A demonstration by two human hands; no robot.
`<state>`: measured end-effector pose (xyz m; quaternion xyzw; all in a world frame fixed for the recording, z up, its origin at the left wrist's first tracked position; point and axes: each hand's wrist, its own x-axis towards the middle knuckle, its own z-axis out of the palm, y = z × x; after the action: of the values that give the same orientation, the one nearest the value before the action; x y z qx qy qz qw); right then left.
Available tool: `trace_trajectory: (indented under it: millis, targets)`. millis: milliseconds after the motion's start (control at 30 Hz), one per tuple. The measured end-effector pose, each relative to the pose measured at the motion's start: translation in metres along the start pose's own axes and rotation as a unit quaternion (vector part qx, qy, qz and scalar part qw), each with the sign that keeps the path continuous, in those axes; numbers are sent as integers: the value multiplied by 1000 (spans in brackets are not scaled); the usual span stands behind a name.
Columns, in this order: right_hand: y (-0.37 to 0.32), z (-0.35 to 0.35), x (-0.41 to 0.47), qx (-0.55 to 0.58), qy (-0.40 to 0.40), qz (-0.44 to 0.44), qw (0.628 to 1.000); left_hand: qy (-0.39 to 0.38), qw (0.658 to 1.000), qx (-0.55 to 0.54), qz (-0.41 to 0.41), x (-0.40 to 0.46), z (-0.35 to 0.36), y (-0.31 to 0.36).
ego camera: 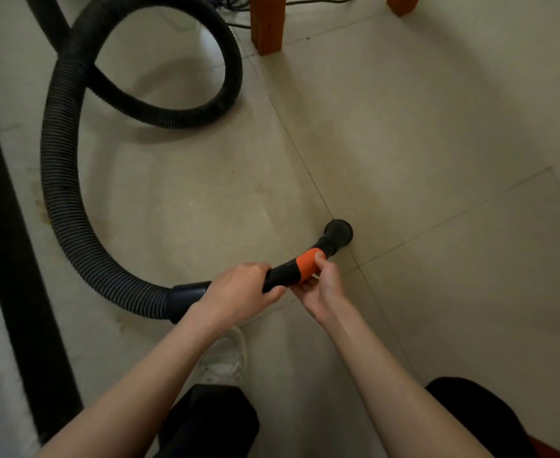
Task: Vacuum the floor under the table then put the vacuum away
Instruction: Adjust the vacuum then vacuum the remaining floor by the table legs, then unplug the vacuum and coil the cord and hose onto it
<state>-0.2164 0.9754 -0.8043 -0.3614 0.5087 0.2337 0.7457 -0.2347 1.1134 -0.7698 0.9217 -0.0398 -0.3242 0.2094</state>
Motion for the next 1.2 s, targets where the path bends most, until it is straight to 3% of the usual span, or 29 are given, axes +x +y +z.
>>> trace_trajectory:
  millis: [167,400,567,733,900,1100,1200]
  targets:
    - [-13,29,-16,-6,-3,-4,1000,22,1000,-6,0,-10,-33,-15]
    - [-39,114,-80,-41,-113,-118,986,108,989,-105,-13,-37,-125,-29]
    - [-48,180,-142,-148,-179,-143,962,150,973,-171,-45,-75,-193,-37]
    - [-53,254,-193,-217,-199,-132,947,183,956,-218,-66,-109,-264,-46]
    - [-76,338,-243,-285,-210,-192,915,231,927,-289,-66,-127,-346,-54]
    - [-127,445,-290,-344,-223,-222,885,204,933,-290,-64,-142,-455,-81]
    - [-150,500,-313,-371,-235,-232,868,239,912,-323,-79,-139,-509,-82]
